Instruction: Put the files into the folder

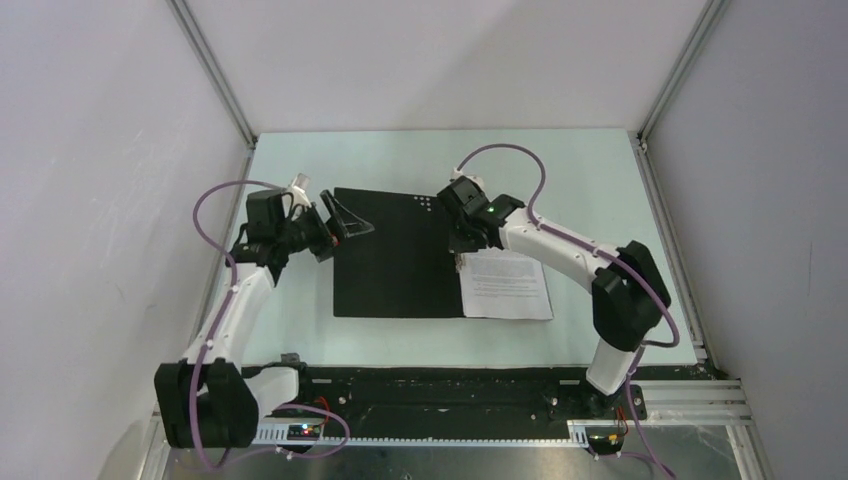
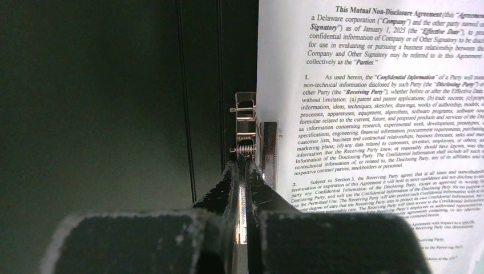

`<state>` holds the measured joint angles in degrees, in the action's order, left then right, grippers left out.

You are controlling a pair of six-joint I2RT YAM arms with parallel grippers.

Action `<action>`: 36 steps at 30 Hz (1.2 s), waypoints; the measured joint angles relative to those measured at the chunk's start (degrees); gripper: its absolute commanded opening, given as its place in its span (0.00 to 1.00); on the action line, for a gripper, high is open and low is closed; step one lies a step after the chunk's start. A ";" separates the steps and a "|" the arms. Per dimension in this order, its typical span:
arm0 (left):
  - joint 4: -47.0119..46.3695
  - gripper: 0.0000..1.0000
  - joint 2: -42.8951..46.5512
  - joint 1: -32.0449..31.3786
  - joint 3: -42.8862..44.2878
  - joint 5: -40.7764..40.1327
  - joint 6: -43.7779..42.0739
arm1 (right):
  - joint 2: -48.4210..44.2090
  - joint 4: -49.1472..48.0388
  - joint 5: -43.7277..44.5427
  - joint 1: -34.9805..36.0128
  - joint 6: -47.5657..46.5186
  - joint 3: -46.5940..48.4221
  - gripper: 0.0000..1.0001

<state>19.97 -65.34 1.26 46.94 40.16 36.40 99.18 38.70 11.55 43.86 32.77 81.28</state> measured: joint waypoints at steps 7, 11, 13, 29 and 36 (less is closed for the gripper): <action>-0.46 1.00 6.54 -5.18 0.52 -0.61 3.21 | 7.98 -8.11 -5.68 1.75 5.03 -1.22 0.02; -0.39 1.00 7.74 -10.60 3.61 -5.16 4.11 | 12.37 -13.81 -10.25 3.28 8.90 -1.33 0.30; -0.57 1.00 7.69 -13.77 5.22 -8.04 4.15 | 13.51 -15.67 -12.33 3.76 10.67 -1.40 0.43; -9.11 1.00 -13.79 -30.23 11.34 -19.93 5.79 | -23.15 -17.16 -11.10 -11.67 15.67 -25.81 0.74; -15.58 1.00 -24.24 -35.47 17.73 -20.28 6.71 | -37.55 -11.69 -7.37 -18.93 13.90 -30.91 0.79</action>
<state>4.38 -89.58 -34.22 64.66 19.88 43.11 61.63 27.00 4.19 24.93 46.68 50.37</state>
